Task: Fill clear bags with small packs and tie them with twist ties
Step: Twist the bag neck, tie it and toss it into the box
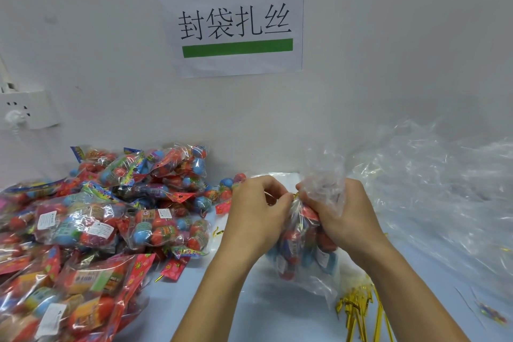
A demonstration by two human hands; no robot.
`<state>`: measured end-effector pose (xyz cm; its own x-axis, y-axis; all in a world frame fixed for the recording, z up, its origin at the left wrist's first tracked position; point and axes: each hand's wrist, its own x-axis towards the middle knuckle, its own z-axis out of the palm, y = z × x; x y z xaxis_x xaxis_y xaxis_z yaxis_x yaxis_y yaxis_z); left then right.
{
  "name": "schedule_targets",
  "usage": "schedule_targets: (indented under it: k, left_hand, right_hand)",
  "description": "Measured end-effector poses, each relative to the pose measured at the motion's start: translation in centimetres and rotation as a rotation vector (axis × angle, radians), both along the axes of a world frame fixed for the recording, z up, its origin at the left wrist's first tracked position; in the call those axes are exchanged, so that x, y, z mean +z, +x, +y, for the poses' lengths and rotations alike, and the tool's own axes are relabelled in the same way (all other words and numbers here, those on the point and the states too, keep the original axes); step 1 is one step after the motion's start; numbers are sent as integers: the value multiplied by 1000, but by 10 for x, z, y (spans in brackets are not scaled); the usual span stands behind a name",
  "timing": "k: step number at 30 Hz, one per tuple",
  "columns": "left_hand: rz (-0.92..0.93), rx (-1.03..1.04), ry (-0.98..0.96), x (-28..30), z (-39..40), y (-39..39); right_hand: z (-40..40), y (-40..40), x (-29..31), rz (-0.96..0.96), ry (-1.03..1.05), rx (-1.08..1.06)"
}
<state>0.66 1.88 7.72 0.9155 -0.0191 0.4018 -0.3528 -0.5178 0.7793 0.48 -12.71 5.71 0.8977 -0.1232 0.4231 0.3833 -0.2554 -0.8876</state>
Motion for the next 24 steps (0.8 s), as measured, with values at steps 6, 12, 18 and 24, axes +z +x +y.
schedule_targets:
  k: [6,12,18,24]
  left_hand:
    - [99,1,-163,0,-4,0]
    - [195,-42,-293,0,-5,-1]
    - [226,-32,-288,0,-5,-2]
    - [120,-54,-103,0,-2,-1]
  right_hand:
    - [1,2,0,-48,-5,33]
    - [-1,1,1,-104,-4,52]
    - [2,-2,5,-134,-57,51]
    - [1,-3,8,-137,-53,75]
